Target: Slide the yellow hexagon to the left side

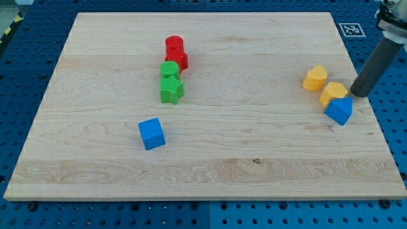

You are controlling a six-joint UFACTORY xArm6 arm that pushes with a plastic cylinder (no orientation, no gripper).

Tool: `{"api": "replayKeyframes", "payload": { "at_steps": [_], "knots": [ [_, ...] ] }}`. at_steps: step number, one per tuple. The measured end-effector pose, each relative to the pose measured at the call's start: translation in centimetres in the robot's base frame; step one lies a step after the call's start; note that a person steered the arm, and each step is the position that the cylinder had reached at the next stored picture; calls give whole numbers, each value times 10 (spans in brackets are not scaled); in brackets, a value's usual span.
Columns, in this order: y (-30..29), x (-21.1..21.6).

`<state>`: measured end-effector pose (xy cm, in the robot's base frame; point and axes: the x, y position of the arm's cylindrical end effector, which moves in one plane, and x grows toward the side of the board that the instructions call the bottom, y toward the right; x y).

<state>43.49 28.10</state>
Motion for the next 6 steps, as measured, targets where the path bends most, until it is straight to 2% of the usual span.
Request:
{"api": "replayKeyframes", "payload": {
  "at_steps": [4,5,6],
  "knots": [
    [-28,3],
    [-24,-7],
    [-4,-36]
  ]
}}
